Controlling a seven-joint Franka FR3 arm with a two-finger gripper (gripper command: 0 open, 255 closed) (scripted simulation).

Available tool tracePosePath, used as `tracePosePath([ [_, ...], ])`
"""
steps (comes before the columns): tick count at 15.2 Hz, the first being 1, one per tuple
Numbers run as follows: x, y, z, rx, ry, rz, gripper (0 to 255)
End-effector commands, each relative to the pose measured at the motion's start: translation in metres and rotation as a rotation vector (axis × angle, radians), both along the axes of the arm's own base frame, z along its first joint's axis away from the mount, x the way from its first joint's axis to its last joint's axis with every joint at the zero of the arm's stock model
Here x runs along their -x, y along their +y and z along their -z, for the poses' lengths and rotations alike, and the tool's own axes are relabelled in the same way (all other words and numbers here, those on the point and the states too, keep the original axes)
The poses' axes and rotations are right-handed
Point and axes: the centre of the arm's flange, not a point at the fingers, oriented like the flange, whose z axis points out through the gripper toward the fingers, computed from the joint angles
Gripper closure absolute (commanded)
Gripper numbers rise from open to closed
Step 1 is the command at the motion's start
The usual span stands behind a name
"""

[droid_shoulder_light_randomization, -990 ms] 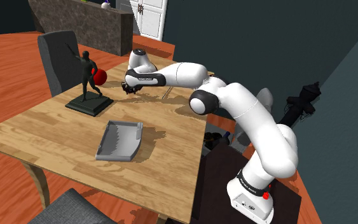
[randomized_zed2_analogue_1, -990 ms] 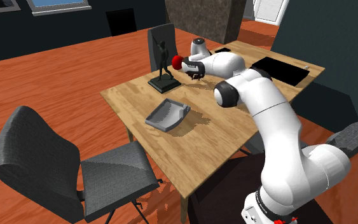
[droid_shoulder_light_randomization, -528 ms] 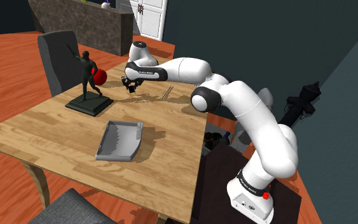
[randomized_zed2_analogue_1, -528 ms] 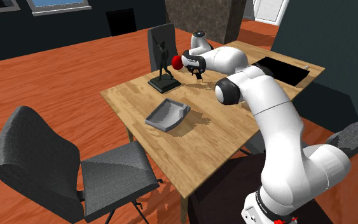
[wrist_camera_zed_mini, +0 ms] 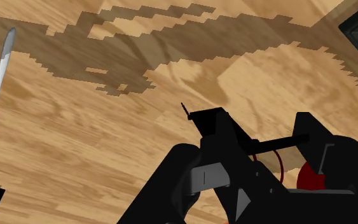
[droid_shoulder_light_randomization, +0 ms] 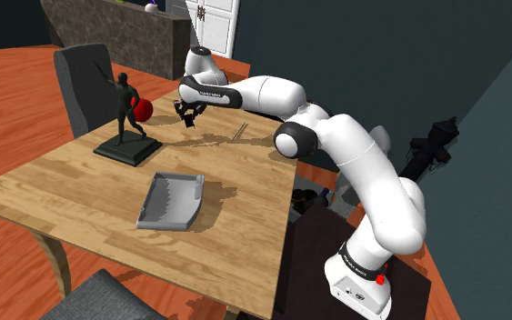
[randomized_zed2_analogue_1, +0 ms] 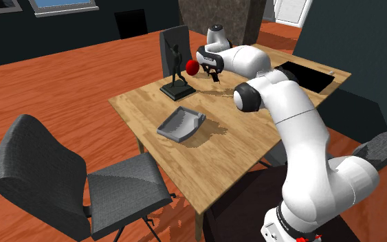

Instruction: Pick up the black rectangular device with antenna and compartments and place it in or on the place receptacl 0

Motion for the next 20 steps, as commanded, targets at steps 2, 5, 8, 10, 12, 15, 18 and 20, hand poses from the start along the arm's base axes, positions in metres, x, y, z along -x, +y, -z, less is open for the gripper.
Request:
tracePosePath([
  [2,0.0,0.0,-0.016,0.0,0.0,0.0,255],
  [5,0.0,0.0,-0.032,0.0,0.0,0.0,255],
  [8,0.021,0.016,-0.034,0.0,0.0,0.0,255],
  [10,0.042,0.032,-0.034,0.0,0.0,0.0,255],
  [12,0.063,0.048,-0.034,0.0,0.0,0.0,255],
  [15,0.094,0.072,-0.035,0.0,0.0,0.0,255],
  [18,0.126,0.096,-0.035,0.0,0.0,0.0,255],
  [20,0.147,0.112,-0.035,0.0,0.0,0.0,255],
])
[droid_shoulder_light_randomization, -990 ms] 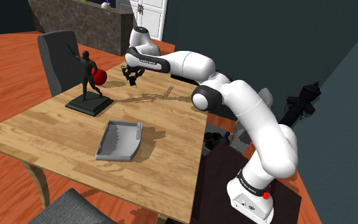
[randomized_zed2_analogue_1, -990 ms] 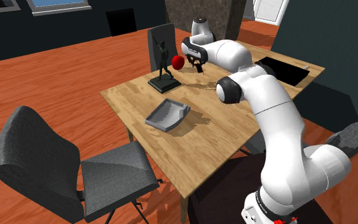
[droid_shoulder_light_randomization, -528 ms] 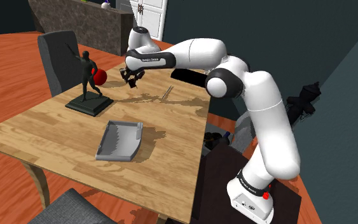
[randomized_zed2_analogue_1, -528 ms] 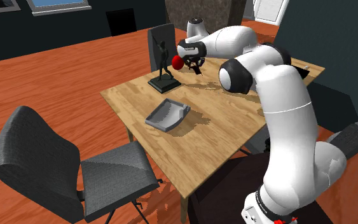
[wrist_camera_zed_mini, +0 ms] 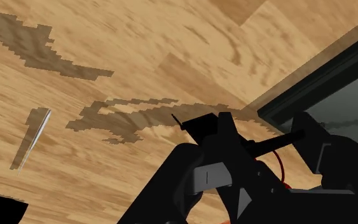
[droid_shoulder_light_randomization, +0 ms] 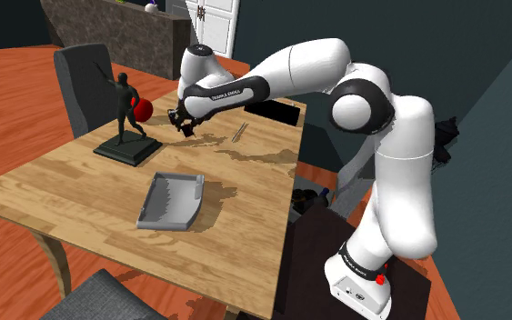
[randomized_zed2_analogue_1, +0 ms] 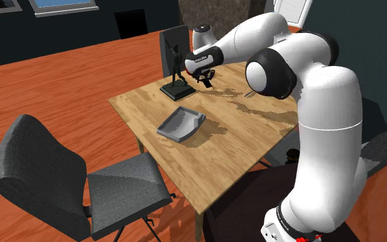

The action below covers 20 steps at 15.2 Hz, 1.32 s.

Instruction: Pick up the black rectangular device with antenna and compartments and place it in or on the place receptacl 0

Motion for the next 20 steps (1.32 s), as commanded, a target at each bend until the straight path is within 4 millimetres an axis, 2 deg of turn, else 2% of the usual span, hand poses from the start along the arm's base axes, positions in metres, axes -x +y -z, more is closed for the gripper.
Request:
tracePosePath([
  [1,0.022,0.014,0.002,0.0,0.0,0.001,255],
  [20,0.222,0.166,-0.001,0.0,0.0,0.001,255],
])
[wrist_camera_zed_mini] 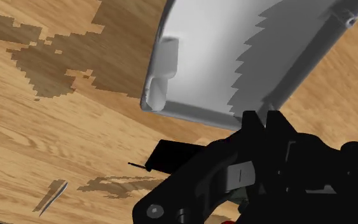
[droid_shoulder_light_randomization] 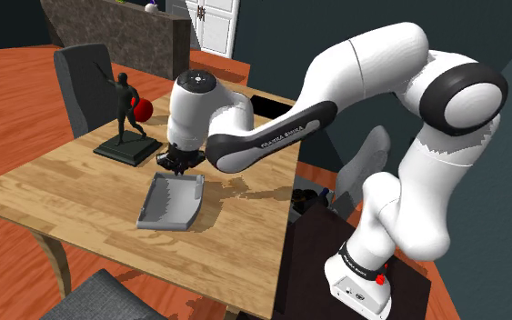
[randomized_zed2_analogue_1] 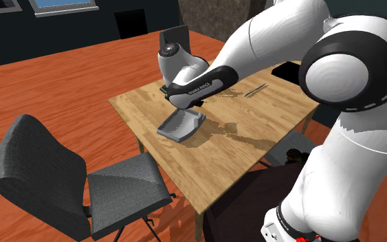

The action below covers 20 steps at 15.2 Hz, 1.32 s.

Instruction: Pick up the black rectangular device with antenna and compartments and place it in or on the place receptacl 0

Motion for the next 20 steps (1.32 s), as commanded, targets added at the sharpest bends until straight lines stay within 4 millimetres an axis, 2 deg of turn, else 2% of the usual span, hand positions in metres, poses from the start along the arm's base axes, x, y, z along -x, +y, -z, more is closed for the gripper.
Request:
tracePosePath([
  [1,0.022,0.015,-0.001,0.0,0.0,0.002,255],
  [2,0.032,0.022,-0.001,0.0,0.0,0.002,255],
  [4,0.026,0.019,0.002,0.0,0.0,0.0,255],
  [5,0.026,0.019,0.002,0.0,0.0,0.0,0],
  [14,-0.047,-0.058,0.084,-0.083,0.212,-0.049,0],
  [20,-0.052,-0.06,0.113,-0.085,0.217,-0.05,0],
])
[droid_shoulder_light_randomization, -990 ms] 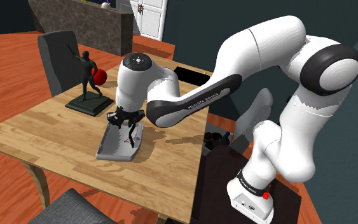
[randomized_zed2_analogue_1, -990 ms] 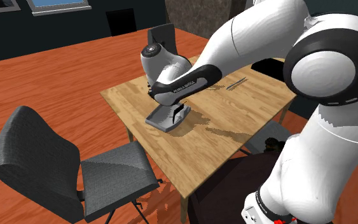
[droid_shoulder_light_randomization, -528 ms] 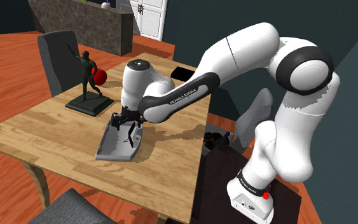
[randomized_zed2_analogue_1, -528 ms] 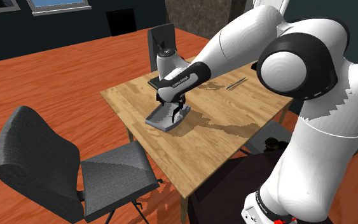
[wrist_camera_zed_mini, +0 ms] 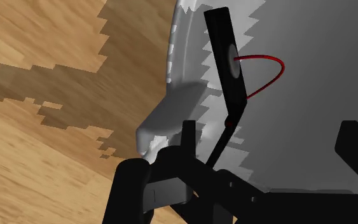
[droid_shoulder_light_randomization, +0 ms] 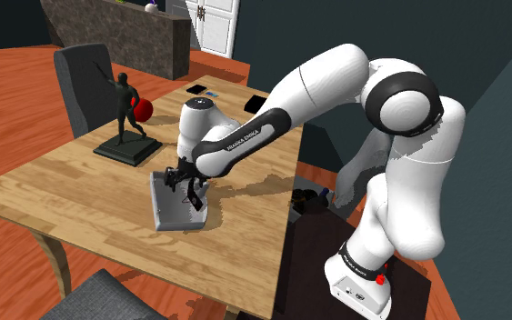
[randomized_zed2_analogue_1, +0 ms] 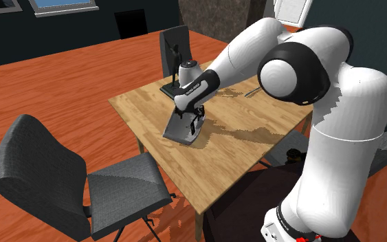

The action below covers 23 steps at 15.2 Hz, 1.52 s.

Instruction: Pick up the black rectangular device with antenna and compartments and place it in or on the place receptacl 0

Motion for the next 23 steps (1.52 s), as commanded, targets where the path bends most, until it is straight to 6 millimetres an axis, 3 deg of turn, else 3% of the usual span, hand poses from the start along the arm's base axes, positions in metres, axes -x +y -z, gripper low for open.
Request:
tracePosePath([
  [1,0.001,0.002,0.013,-0.001,0.001,-0.005,0],
  [2,0.0,0.002,0.021,-0.001,0.001,-0.005,0],
  [10,0.0,0.002,0.021,-0.001,0.001,-0.005,0],
  [11,0.0,0.002,0.021,-0.001,0.001,-0.005,255],
  [20,0.0,0.002,0.021,-0.001,0.001,-0.005,255],
  [23,0.0,0.002,0.005,-0.001,0.001,-0.005,255],
])
